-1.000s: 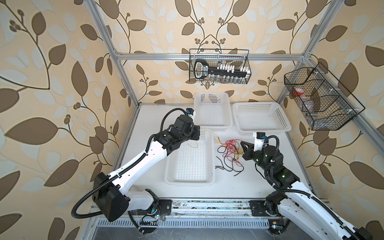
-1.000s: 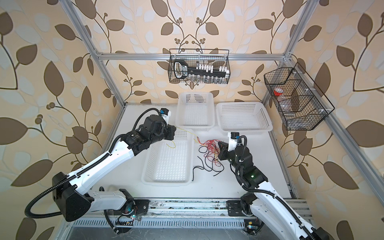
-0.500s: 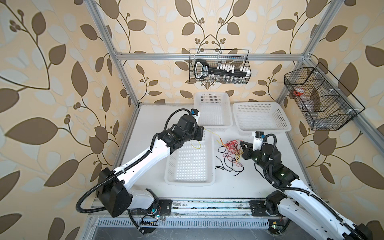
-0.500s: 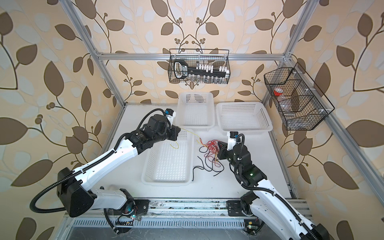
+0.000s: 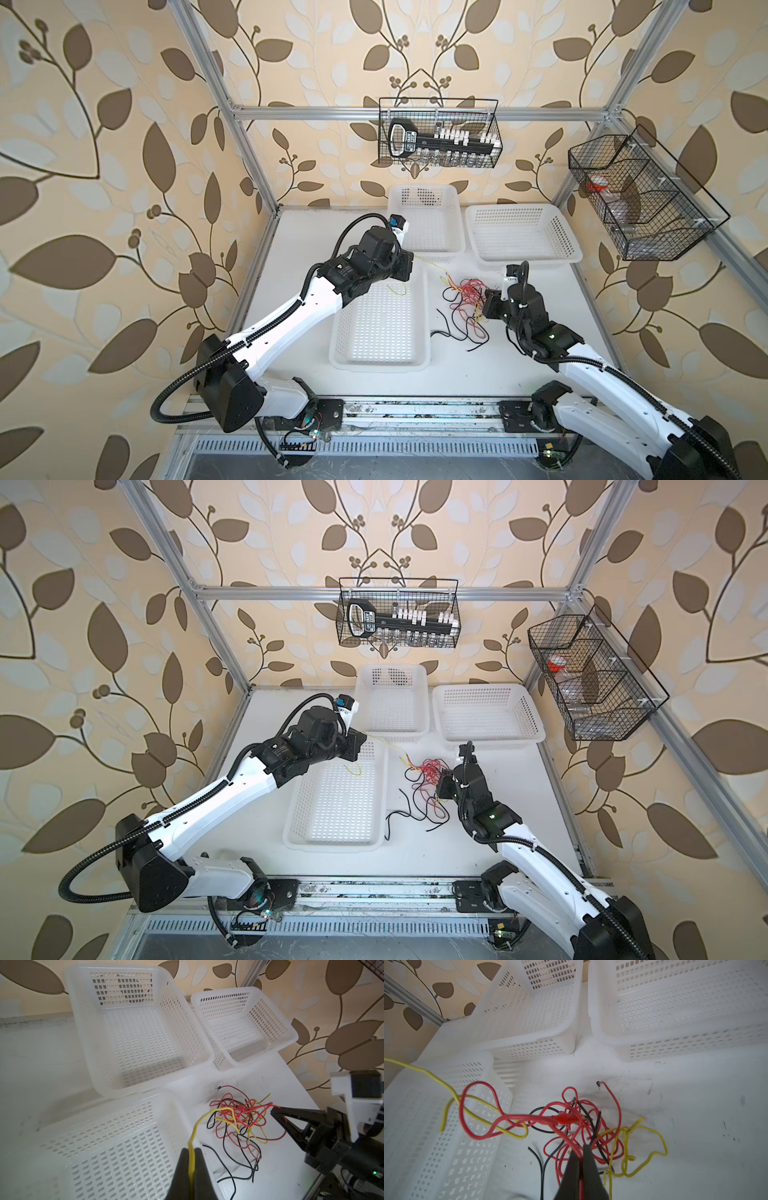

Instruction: Untangle the cables

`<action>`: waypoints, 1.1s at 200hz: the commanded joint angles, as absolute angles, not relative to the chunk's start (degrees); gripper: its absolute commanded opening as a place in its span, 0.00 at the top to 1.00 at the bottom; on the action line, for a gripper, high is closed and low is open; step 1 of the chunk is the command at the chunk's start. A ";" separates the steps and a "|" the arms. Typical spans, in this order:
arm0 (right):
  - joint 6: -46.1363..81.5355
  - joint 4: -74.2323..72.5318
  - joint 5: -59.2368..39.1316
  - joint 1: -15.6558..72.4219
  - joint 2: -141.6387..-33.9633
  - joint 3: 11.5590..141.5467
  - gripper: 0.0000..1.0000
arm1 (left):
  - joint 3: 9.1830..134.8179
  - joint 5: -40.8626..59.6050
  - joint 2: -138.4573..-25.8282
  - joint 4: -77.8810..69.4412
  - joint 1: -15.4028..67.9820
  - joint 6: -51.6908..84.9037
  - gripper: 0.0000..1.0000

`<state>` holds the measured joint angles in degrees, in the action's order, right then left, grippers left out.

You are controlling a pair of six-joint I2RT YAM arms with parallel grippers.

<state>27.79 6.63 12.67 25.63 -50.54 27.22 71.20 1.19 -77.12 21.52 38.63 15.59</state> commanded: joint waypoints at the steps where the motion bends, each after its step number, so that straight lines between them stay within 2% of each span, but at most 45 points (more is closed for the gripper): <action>1: 26.00 4.59 9.57 25.24 -50.24 26.11 0.85 | 73.43 2.59 -75.15 20.39 38.76 13.48 1.00; 32: 23.86 0.64 6.33 25.08 -50.81 26.45 0.53 | 73.39 2.87 -74.98 20.72 38.78 12.83 1.00; 51: 23.59 -1.51 5.54 24.72 -52.22 26.71 0.39 | 73.39 3.43 -74.97 20.68 38.81 12.84 1.00; 75: 24.06 -3.75 4.59 23.61 -54.65 27.24 0.34 | 73.25 4.21 -74.97 20.50 38.76 12.97 1.00; 111: 25.15 -8.33 5.41 22.32 -58.26 27.68 0.33 | 73.21 5.52 -74.88 20.36 38.76 13.08 1.00; 147: 25.58 -12.12 8.01 22.24 -61.76 28.69 0.37 | 73.29 7.06 -74.80 20.68 38.76 12.97 1.00; 183: 27.47 -16.16 11.52 21.73 -64.02 28.21 0.50 | 72.71 9.67 -74.27 20.59 38.77 12.98 1.00; 194: 28.02 -17.26 11.84 21.39 -64.49 28.05 0.58 | 72.66 10.64 -74.11 20.89 38.76 12.79 1.00; 220: 29.22 -18.35 13.41 20.84 -65.60 27.99 0.86 | 72.53 12.50 -73.61 21.40 38.81 12.64 1.00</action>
<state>27.70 -15.11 10.50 21.28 -64.71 26.76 71.31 8.91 -76.58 21.74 38.65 13.69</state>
